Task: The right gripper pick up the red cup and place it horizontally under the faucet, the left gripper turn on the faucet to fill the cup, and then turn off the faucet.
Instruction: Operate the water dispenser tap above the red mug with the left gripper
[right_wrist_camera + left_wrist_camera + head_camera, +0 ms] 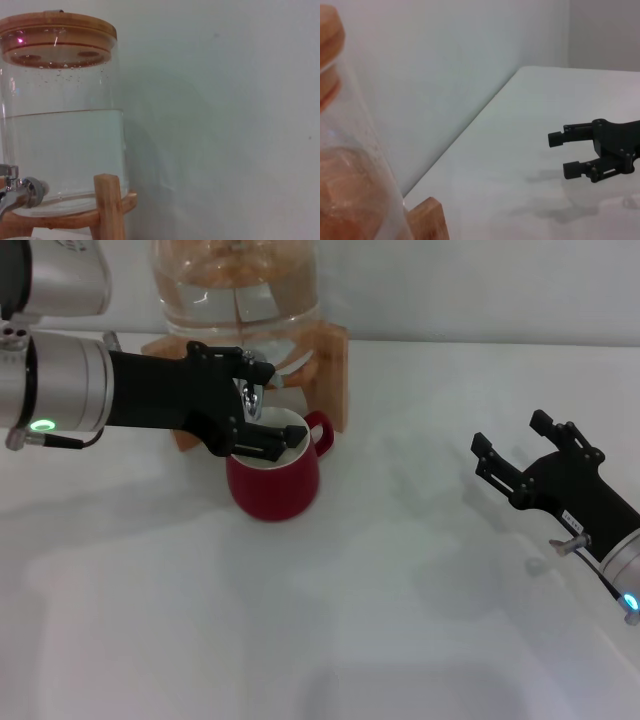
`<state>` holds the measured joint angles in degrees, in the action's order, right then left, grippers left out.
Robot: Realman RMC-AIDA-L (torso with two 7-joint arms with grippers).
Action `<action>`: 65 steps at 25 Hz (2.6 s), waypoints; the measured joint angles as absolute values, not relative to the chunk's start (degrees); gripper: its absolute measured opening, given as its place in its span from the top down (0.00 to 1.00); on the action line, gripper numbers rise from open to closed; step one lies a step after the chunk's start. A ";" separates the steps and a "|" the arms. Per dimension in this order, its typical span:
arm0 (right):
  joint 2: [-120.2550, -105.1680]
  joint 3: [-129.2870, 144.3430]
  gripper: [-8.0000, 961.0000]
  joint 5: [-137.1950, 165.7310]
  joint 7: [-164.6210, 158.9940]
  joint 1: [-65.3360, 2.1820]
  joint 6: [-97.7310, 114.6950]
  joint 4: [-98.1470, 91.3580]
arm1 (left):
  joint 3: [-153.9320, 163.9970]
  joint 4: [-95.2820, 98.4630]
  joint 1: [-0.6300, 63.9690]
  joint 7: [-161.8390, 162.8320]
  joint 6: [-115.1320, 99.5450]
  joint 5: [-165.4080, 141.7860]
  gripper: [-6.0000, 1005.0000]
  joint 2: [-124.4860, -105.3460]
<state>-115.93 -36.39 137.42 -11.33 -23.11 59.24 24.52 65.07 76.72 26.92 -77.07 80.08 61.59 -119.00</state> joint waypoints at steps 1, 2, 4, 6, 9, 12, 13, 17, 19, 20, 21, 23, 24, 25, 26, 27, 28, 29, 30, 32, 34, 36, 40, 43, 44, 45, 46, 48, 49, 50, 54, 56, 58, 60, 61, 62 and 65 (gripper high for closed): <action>-115.93 -36.39 0.12 137.40 -11.34 -23.11 59.24 24.52 | 65.08 76.70 26.95 -77.07 80.09 61.52 0.16 -119.00; -115.93 -36.39 0.12 137.37 -11.34 -23.11 59.24 24.52 | 65.08 76.69 26.94 -77.08 80.08 61.47 0.16 -119.00; -115.93 -36.39 0.12 137.33 -11.34 -23.12 59.24 24.52 | 65.08 76.67 26.99 -77.08 79.97 61.46 0.16 -119.00; -115.93 -36.39 0.12 137.33 -11.34 -23.12 59.24 24.52 | 65.07 76.47 27.04 -77.17 79.79 61.44 0.16 -119.00; -115.93 -36.39 0.12 137.34 -11.33 -23.19 59.24 24.52 | 65.03 75.70 27.33 -77.52 79.73 61.42 0.16 -119.00; -115.93 -36.39 0.12 137.36 -11.33 -23.26 59.23 24.52 | 64.82 73.87 28.51 -77.98 79.67 61.42 0.16 -119.00; -115.93 -36.39 0.12 137.36 -11.34 -23.31 59.23 24.52 | 64.77 73.33 28.92 -78.14 79.65 61.41 0.16 -119.00; -115.93 -36.40 0.12 137.35 -11.34 -23.37 59.23 24.52 | 64.77 73.05 29.51 -78.43 79.64 61.34 0.16 -119.00; -115.92 -36.45 0.12 137.35 -11.34 -23.36 59.23 24.52 | 64.71 73.03 29.79 -78.48 79.64 61.34 0.16 -119.00; -115.93 -36.46 0.12 137.34 -11.34 -23.35 59.23 24.52 | 64.68 73.04 29.86 -78.48 79.64 61.34 0.16 -119.00; -115.93 -36.47 0.12 137.34 -11.33 -23.35 59.23 24.52 | 64.68 73.04 29.87 -78.48 79.63 61.34 0.16 -119.00; -115.93 -36.50 0.12 137.33 -11.34 -23.38 59.23 24.52 | 64.72 72.97 29.92 -78.48 79.58 61.34 0.16 -119.00; -115.93 -36.52 0.12 137.33 -11.33 -23.40 59.23 24.52 | 64.73 72.83 29.96 -78.49 79.54 61.34 0.16 -119.00; -115.92 -36.54 0.12 137.32 -11.34 -23.42 59.23 24.52 | 64.74 72.65 30.04 -78.49 79.49 61.34 0.16 -119.00; -115.89 -36.57 0.12 137.31 -11.34 -23.45 59.23 24.52 | 64.74 72.49 30.10 -78.49 79.45 61.34 0.16 -119.00; -115.87 -36.57 0.12 137.30 -11.33 -23.47 59.23 24.51 | 64.74 72.33 30.16 -78.51 79.35 61.35 0.16 -119.00; -115.85 -36.57 0.12 137.30 -11.33 -23.49 59.23 24.49 | 64.78 72.23 30.17 -78.55 79.20 61.36 0.16 -119.00; -115.85 -36.57 0.12 137.29 -11.34 -23.51 59.23 24.47 | 64.84 72.10 30.20 -78.64 79.00 61.36 0.16 -119.00; -115.84 -36.57 0.12 137.28 -11.34 -23.54 59.23 24.46 | 64.90 71.99 30.23 -78.71 78.77 61.36 0.16 -119.00; -115.84 -36.56 0.12 137.28 -11.34 -23.57 59.23 24.44 | 64.96 71.82 30.32 -78.82 78.46 61.36 0.16 -119.00; -115.84 -36.54 0.12 137.26 -11.34 -23.59 59.23 24.41 | 65.01 71.78 30.47 -78.88 78.33 61.35 0.16 -119.00; -115.83 -36.54 0.12 137.21 -11.34 -23.59 59.23 24.36 | 65.04 71.78 30.64 -78.91 78.31 61.34 0.16 -119.00; -115.84 -36.57 0.12 137.19 -11.34 -23.58 59.23 24.33 | 65.05 71.78 30.85 -78.92 78.13 61.36 0.16 -119.00; -115.84 -36.64 0.12 137.19 -11.34 -23.56 59.23 24.33 | 65.05 71.78 31.11 -78.92 77.84 61.34 0.16 -119.01; -115.84 -36.66 0.12 137.19 -11.33 -23.56 59.23 24.33 | 65.05 71.73 31.21 -78.93 77.67 61.34 0.16 -119.04; -115.84 -36.68 0.12 137.19 -11.33 -23.55 59.23 24.33 | 65.08 71.66 31.28 -78.95 77.56 61.34 0.16 -119.06; -115.84 -36.70 0.12 137.21 -11.34 -23.55 59.23 24.33 | 65.09 71.50 31.38 -78.98 77.46 61.34 0.16 -119.07; -115.84 -36.75 0.12 137.24 -11.34 -23.55 59.23 24.34 | 65.11 71.02 31.71 -79.04 77.43 61.34 0.16 -119.08; -115.83 -36.76 0.12 137.25 -11.33 -23.55 59.23 24.34 | 65.12 70.62 31.98 -79.12 77.43 61.34 0.16 -119.09; -115.84 -36.76 0.12 137.25 -11.34 -23.55 59.23 24.34 | 65.12 70.41 32.11 -79.17 77.42 61.34 0.16 -119.09; -115.84 -36.76 0.12 137.24 -11.34 -23.55 59.24 24.34 | 65.17 70.19 32.26 -79.51 76.90 61.34 0.16 -119.10; -115.84 -36.79 0.12 137.22 -11.34 -23.55 59.32 24.35 | 65.21 70.19 32.29 -79.52 76.72 61.34 0.16 -119.10; -115.84 -36.84 0.12 137.16 -11.33 -23.55 59.59 24.33 | 65.23 70.19 32.34 -79.53 76.72 61.34 0.16 -119.09; -115.84 -36.84 0.12 137.11 -11.34 -23.55 59.72 24.31 | 65.23 70.19 32.35 -79.54 76.72 61.34 0.16 -119.09; -115.84 -36.84 0.12 137.11 -11.34 -23.55 59.75 24.30 | 65.23 70.19 32.35 -79.54 76.72 61.34 0.16 -119.09; -115.84 -36.84 0.12 137.11 -11.33 -23.55 59.77 24.29 | 65.23 70.19 32.35 -79.54 76.72 61.34 0.16 -119.09; -115.84 -36.84 0.12 137.10 -11.34 -23.52 59.77 24.28 | 65.23 70.19 32.35 -79.54 76.71 61.35 0.16 -119.09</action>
